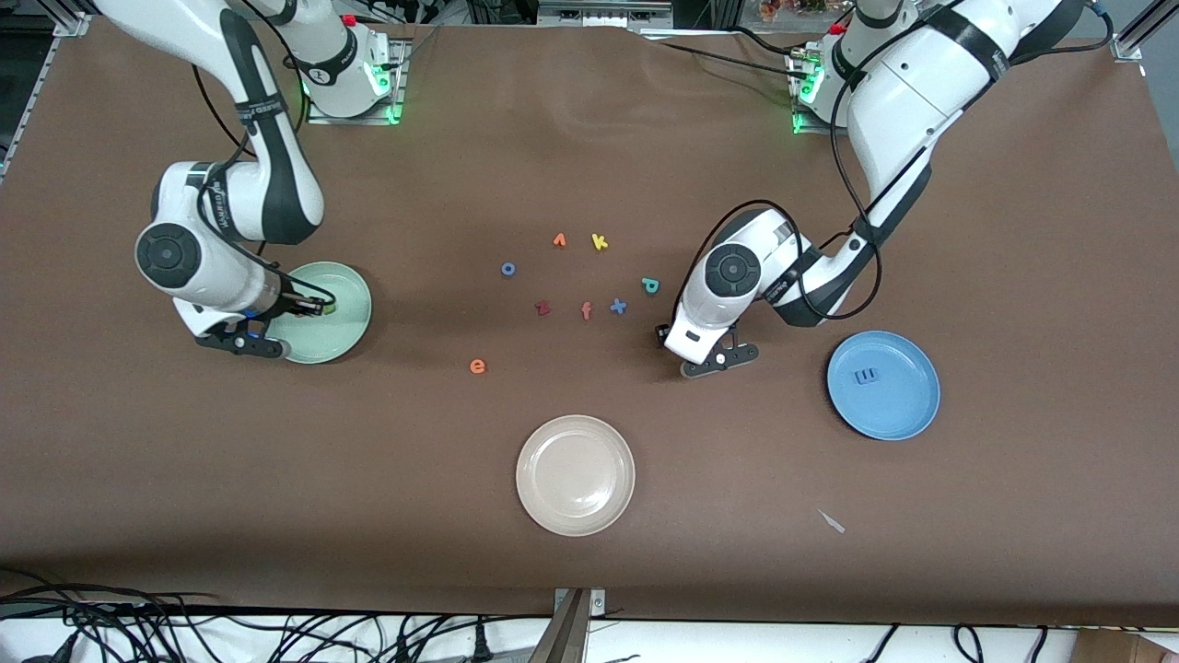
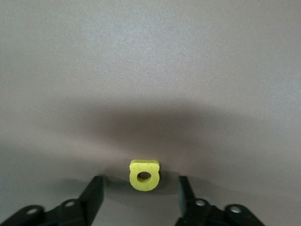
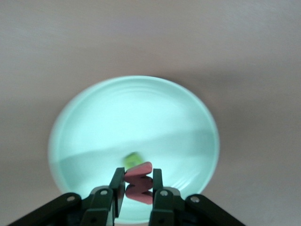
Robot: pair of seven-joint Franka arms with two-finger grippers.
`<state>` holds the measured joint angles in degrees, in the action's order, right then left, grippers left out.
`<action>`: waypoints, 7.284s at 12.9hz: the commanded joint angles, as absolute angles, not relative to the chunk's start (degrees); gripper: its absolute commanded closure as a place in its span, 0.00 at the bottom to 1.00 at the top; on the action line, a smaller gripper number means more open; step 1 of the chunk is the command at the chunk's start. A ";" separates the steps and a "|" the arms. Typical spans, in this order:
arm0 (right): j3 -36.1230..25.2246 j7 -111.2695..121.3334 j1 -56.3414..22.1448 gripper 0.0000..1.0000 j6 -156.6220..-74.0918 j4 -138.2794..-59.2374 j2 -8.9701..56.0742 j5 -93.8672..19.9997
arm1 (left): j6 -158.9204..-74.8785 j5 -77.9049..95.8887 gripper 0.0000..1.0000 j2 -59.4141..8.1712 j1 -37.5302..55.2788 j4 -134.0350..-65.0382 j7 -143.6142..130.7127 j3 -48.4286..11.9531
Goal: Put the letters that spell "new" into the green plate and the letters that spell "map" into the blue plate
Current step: 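Drop the w on the green plate while the left gripper carries the yellow a, then drop the a on the blue plate while the right gripper grasps the e, then carry the orange e to the green plate while the left gripper grasps the p, then drop the teal p on the blue plate while the right arm withdraws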
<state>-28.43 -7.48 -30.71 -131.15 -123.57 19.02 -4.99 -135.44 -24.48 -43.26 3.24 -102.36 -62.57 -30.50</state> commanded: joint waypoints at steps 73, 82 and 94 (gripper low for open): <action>-28.56 7.12 -32.87 0.00 -117.40 -110.61 17.22 -5.98 | -129.14 -33.14 0.93 -42.89 2.82 -105.31 -65.76 -39.28; -32.17 8.17 -32.70 0.00 -83.69 -83.59 13.38 -4.93 | -114.89 -32.61 0.94 -40.17 -17.91 -100.47 -30.54 -42.72; 1.23 -1.23 0.26 0.00 -94.13 -98.19 -1.66 -0.52 | -107.44 -32.46 0.00 -39.91 -26.72 -92.84 0.53 -36.65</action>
<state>-0.18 -1.56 -2.69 -92.77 -97.26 1.55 0.66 -112.56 -34.80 -41.10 -27.59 -97.12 -1.18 -36.23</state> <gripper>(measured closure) 0.000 0.317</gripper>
